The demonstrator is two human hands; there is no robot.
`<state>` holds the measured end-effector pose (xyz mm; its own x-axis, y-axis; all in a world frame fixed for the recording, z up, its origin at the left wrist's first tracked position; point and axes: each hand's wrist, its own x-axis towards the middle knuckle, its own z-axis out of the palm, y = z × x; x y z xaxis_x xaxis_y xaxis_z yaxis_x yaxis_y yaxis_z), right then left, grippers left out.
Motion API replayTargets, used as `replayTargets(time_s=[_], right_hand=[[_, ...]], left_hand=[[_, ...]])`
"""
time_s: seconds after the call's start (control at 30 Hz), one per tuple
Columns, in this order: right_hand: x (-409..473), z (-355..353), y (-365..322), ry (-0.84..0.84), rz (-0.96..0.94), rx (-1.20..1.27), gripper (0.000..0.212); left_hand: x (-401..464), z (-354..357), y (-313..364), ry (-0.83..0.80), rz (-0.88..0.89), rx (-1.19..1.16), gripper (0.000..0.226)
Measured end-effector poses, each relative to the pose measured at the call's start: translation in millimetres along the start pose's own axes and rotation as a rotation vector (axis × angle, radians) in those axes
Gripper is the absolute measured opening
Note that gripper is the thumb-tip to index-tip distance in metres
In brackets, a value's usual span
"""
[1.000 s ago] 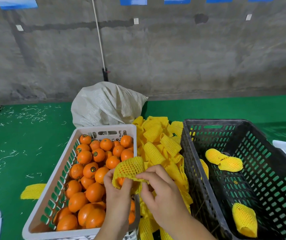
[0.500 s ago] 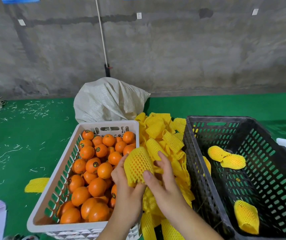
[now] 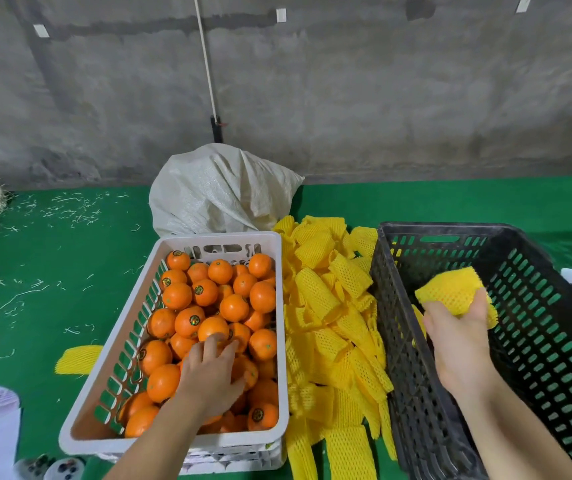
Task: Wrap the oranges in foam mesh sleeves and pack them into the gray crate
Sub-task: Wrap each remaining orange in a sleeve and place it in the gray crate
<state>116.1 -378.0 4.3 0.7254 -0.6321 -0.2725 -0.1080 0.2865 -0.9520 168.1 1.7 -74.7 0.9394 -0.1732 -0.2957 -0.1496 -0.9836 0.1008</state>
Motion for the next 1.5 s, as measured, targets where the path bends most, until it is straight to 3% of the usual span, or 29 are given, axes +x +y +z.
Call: replayTargets(time_s=[0.07,0.2,0.33,0.47,0.57,0.67,0.77,0.9,1.0,1.2,1.37,1.5], right_hand=[[-2,1,10,-0.018,-0.023,-0.203,0.088],[-13,17,17,-0.12,-0.363,-0.677,0.072],[-18,41,32,-0.319,-0.622,-1.364,0.056],[-16,69,52,-0.615,-0.528,-1.541,0.042],[-7,82,60,-0.709,-0.461,-1.619,0.05],[1,87,65,-0.72,-0.442,-1.572,0.061],[-5,87,67,-0.552,-0.605,-1.344,0.05],[-30,86,60,-0.361,-0.804,-0.795,0.022],[-58,89,51,-0.331,-0.644,-0.503,0.01],[-95,94,39,-0.456,-0.274,-0.148,0.023],[-99,83,35,-0.544,-0.192,-0.193,0.02],[-103,80,38,-0.469,-0.465,-0.536,0.027]], left_hand=[[5,6,-1,0.003,0.013,0.019,0.085],[22,-2,5,0.249,-0.07,0.041,0.083],[39,-5,-10,0.127,-0.107,0.037,0.088],[39,-3,-15,0.262,-0.088,0.049,0.076],[33,-6,-14,0.376,-0.043,-0.157,0.065],[14,-12,-3,0.512,0.015,-0.61,0.06],[-11,-20,25,0.578,-0.002,-1.074,0.058],[-40,-26,67,0.332,-0.006,-1.7,0.042],[-49,-29,87,0.154,0.072,-1.832,0.048],[-58,-34,102,-0.089,0.221,-2.001,0.065],[-71,-35,102,-0.172,0.216,-2.123,0.076],[-84,-40,104,-0.244,0.174,-2.218,0.08]])
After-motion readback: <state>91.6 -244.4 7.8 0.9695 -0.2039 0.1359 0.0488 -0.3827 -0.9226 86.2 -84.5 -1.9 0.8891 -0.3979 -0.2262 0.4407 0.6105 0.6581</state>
